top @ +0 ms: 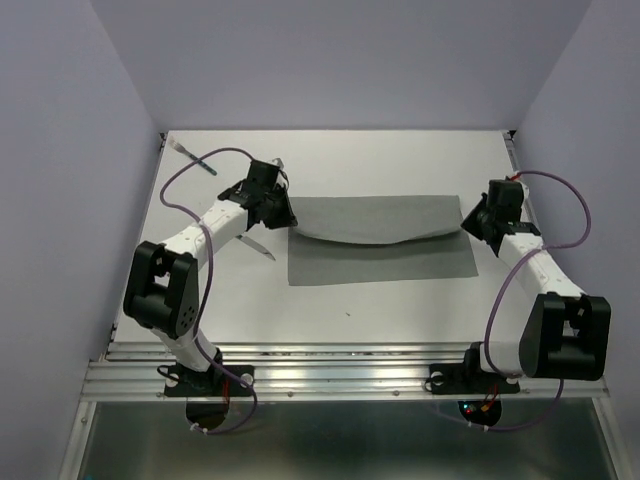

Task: Fold the napkin into a case and place the utensils inside
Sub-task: Fold and flatten the napkin at the center of the board.

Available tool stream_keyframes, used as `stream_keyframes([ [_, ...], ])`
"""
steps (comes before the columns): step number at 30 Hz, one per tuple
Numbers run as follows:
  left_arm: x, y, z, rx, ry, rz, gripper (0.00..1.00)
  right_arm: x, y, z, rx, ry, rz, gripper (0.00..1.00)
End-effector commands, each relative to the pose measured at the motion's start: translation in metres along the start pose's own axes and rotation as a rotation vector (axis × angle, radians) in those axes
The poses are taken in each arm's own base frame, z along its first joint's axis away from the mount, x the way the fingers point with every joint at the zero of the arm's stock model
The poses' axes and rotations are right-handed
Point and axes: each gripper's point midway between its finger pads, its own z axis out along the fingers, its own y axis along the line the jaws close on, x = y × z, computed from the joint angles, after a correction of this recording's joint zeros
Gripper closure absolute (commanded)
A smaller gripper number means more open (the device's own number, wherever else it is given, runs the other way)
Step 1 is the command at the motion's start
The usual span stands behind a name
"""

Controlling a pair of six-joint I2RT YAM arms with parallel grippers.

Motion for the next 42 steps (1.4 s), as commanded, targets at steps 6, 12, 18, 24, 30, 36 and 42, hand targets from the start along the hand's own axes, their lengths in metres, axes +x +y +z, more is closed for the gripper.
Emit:
stream_keyframes([
  [6, 0.029, -0.007, -0.014, 0.044, -0.060, -0.026, 1.00, 0.027, -0.018, -0.017, 0.001, 0.020, 0.030, 0.99],
  [12, 0.029, -0.018, -0.025, 0.066, -0.082, -0.024, 1.00, 0.016, -0.023, -0.023, 0.024, -0.019, 0.043, 0.99],
  [18, 0.034, -0.025, -0.042, 0.072, -0.089, -0.047, 1.00, 0.000, -0.019, -0.033, 0.024, -0.068, 0.068, 0.99],
  [24, 0.060, -0.018, -0.042, 0.078, -0.056, -0.056, 1.00, 0.013, -0.029, -0.034, 0.050, -0.054, 0.077, 0.99],
  [30, 0.093, -0.002, -0.025, 0.067, 0.000, -0.069, 1.00, 0.036, -0.042, -0.031, 0.078, -0.011, 0.081, 0.99],
  [36, 0.107, 0.004, -0.015, 0.049, 0.030, -0.066, 1.00, 0.052, -0.050, -0.025, 0.103, 0.028, 0.087, 0.99],
  [42, 0.120, 0.012, -0.007, 0.035, 0.056, -0.057, 1.00, 0.059, -0.055, -0.021, 0.122, 0.041, 0.079, 0.99],
])
